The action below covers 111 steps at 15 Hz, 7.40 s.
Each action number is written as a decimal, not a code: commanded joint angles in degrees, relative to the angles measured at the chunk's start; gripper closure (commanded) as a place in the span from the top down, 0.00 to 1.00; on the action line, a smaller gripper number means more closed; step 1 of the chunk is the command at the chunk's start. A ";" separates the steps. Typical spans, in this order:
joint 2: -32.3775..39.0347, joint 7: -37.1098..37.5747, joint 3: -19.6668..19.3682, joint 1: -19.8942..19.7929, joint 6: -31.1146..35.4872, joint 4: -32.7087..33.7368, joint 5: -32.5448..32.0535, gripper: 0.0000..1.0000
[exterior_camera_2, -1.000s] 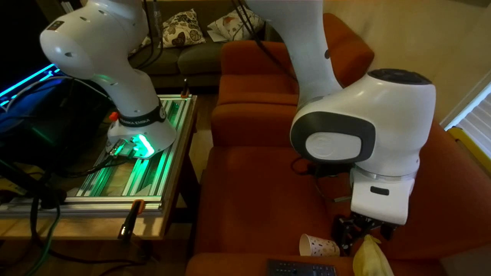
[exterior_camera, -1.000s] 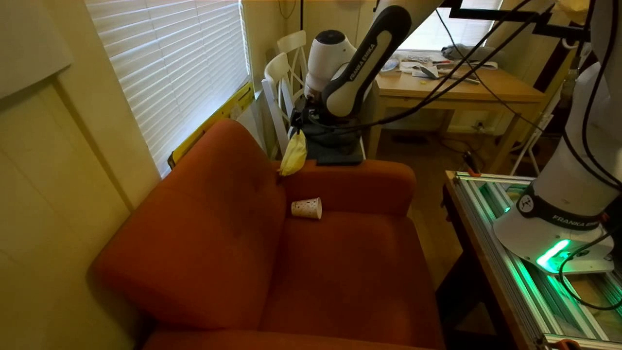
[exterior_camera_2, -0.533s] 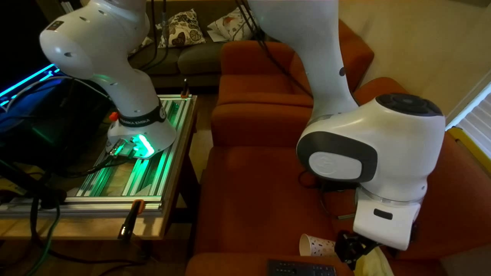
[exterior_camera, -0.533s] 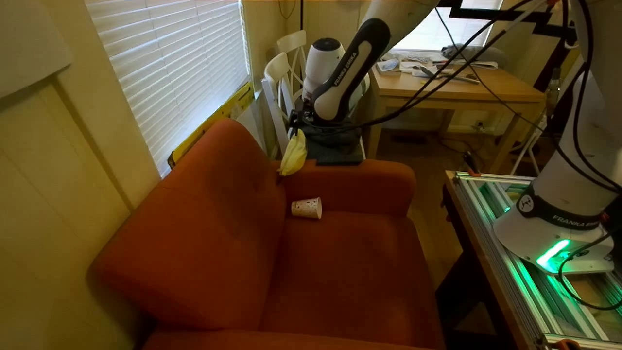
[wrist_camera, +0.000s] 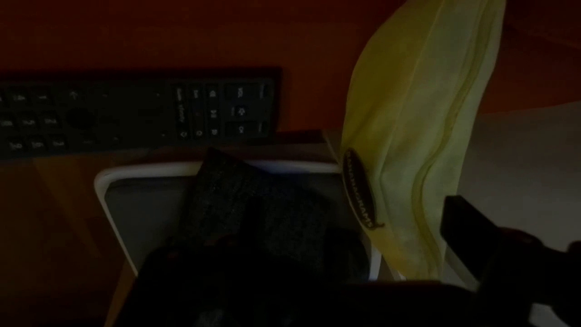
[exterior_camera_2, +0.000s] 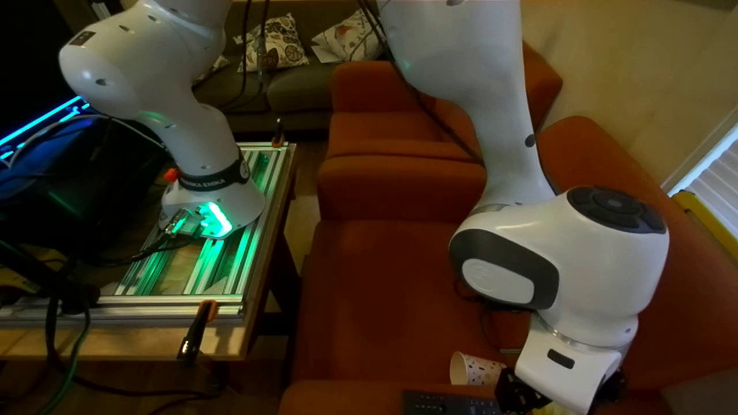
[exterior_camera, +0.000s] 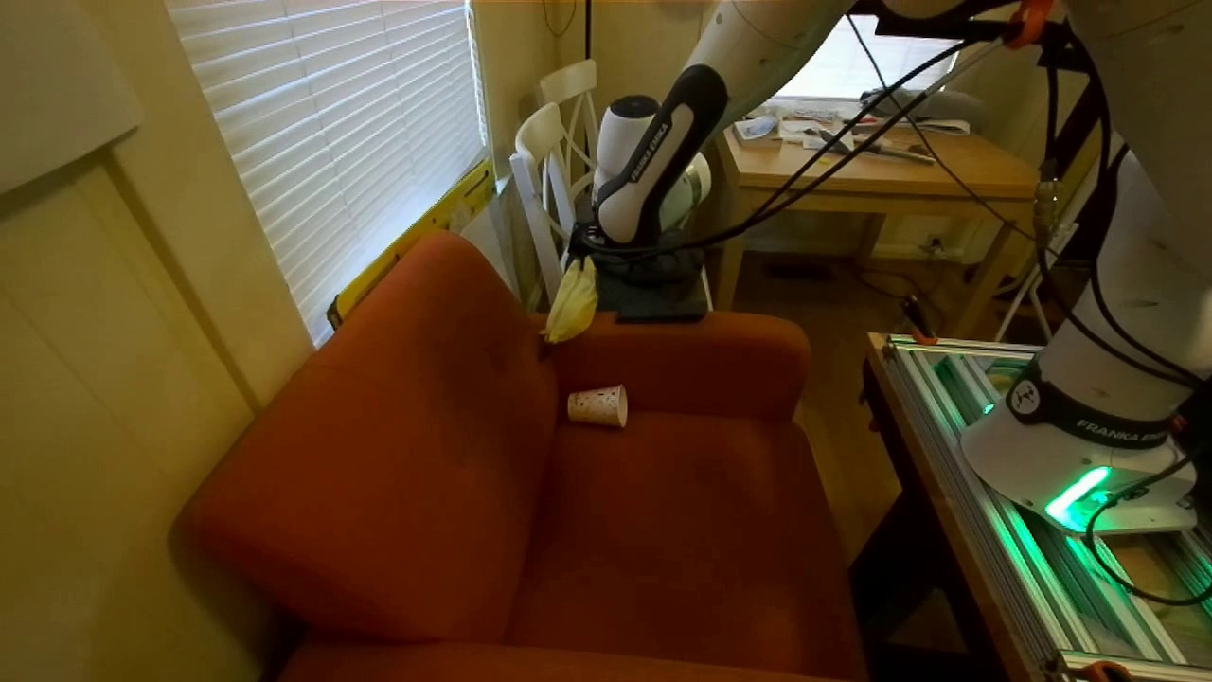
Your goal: Put the yellow bag on the top of the headrest
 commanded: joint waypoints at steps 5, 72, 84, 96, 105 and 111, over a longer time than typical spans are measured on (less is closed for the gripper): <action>4.64 -2.07 4.71 -4.41 -4.63 7.74 5.12 1.00; -18.15 -8.92 15.58 6.94 -41.40 15.86 8.67 0.03; -12.14 -9.11 20.25 5.87 -31.41 24.22 18.30 0.03; -2.42 -7.95 23.65 6.33 -23.12 33.95 22.08 0.03; 0.96 -7.30 24.20 6.61 -16.31 34.90 21.16 0.41; -2.31 -7.00 23.72 6.89 -15.46 31.51 20.59 0.84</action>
